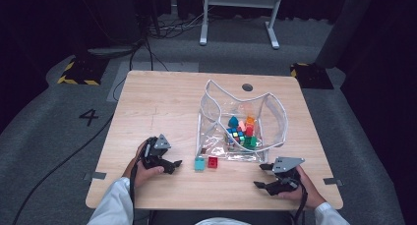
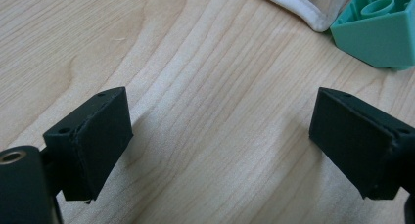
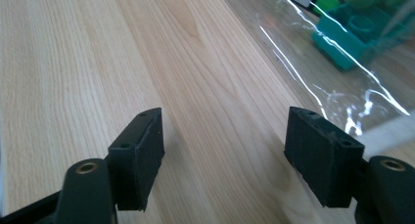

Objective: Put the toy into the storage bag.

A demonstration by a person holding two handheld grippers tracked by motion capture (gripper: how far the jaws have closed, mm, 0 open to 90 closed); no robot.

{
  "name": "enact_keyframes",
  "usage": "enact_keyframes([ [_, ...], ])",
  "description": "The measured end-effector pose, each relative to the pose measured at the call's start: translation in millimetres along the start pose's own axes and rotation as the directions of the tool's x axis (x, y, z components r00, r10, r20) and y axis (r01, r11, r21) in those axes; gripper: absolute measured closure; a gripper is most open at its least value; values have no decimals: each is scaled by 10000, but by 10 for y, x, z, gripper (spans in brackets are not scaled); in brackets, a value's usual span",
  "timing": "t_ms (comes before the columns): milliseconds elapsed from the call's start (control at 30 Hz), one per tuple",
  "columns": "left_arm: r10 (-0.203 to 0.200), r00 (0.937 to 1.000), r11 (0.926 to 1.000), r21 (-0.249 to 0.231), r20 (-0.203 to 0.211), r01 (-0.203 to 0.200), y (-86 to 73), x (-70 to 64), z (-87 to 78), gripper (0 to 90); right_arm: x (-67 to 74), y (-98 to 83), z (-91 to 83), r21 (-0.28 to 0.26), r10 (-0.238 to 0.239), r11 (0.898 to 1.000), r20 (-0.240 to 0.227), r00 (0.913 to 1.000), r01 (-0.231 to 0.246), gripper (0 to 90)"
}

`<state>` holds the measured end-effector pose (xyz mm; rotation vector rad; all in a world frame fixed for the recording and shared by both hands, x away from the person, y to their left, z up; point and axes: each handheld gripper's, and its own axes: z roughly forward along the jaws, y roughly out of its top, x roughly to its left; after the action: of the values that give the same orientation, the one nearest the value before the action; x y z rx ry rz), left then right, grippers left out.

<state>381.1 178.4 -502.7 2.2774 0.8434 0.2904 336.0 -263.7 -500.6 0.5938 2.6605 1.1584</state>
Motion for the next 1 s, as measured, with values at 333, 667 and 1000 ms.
enact_keyframes([
  [333, 2, 10000, 10000, 1, 1, -2, 0, 0, 0, 88, 182, 313, 371, -77, 90, 9999, -98, 9999, -91, 276],
  [667, 0, 10000, 10000, 1, 1, 0, 0, 0, 0, 88, 320, 708, 795, -62, -23, 10000, -331, 9995, 21, 264],
  [1000, 1, 10000, 10000, 2, 1, -1, 0, 0, 0, 88, 372, 917, 1035, -228, -398, 9990, -609, 9974, 385, 286],
])
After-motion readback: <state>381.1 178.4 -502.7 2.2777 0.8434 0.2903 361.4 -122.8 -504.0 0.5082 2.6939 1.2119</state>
